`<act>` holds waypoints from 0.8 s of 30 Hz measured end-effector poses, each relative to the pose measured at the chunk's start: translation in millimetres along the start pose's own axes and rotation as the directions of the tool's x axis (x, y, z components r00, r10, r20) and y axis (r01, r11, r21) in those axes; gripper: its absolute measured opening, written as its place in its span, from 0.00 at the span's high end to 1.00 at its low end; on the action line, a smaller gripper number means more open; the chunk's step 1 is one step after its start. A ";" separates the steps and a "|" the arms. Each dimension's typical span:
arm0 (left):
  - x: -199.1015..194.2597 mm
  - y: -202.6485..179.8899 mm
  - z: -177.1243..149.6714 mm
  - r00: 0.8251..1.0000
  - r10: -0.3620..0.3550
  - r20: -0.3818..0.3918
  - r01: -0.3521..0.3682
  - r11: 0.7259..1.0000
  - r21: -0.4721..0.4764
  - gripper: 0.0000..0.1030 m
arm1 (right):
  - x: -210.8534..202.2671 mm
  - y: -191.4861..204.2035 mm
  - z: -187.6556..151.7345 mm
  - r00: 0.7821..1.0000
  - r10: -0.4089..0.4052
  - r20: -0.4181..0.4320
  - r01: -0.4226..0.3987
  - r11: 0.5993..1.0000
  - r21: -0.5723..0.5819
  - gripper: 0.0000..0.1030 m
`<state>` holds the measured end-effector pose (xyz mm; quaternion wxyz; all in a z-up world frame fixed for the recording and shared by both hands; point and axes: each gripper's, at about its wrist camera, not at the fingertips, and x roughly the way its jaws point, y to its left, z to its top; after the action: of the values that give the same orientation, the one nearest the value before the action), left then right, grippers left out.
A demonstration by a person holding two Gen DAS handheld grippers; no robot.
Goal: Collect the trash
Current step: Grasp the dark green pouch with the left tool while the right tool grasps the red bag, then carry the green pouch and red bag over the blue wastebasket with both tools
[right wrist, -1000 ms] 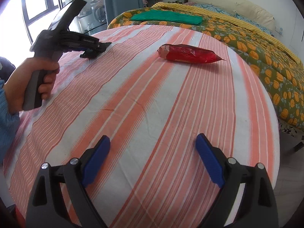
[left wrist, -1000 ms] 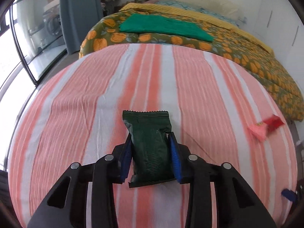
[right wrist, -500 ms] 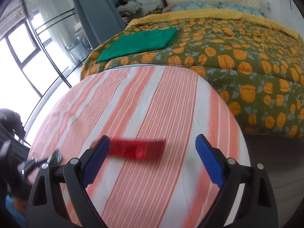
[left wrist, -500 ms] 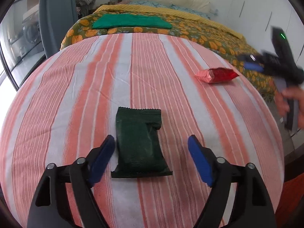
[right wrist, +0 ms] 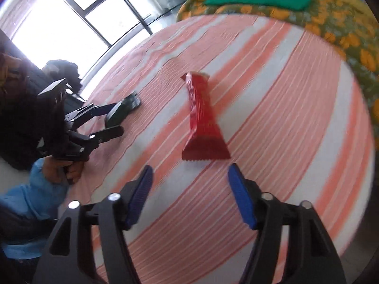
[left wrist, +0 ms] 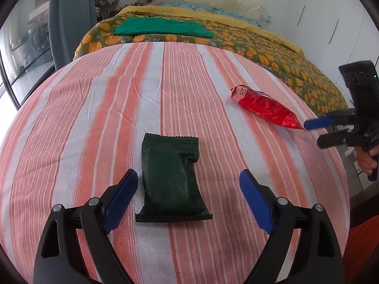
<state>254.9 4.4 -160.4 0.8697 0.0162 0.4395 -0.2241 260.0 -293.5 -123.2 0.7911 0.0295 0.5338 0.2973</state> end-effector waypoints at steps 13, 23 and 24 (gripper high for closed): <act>0.0 6.9 5.7 0.998 0.033 -0.047 -0.032 0.999 0.014 0.24 | 54.1 10.6 64.9 0.974 -0.226 -0.023 0.226 0.974 0.007 0.53; -11.1 -7.3 1.8 0.999 0.033 -0.012 -0.032 0.999 0.022 0.68 | 3.5 14.1 10.8 0.978 -0.193 0.077 0.179 0.970 0.164 0.85; -16.1 -14.9 -0.1 1.000 0.006 -0.006 -0.006 1.000 0.019 0.68 | -6.3 13.3 0.1 0.980 -0.174 0.100 0.153 0.970 0.191 0.85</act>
<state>240.5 -2.9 -145.5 0.8687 0.0267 0.4400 -0.2258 252.6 -285.7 -113.1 0.8365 0.0749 0.5126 0.1786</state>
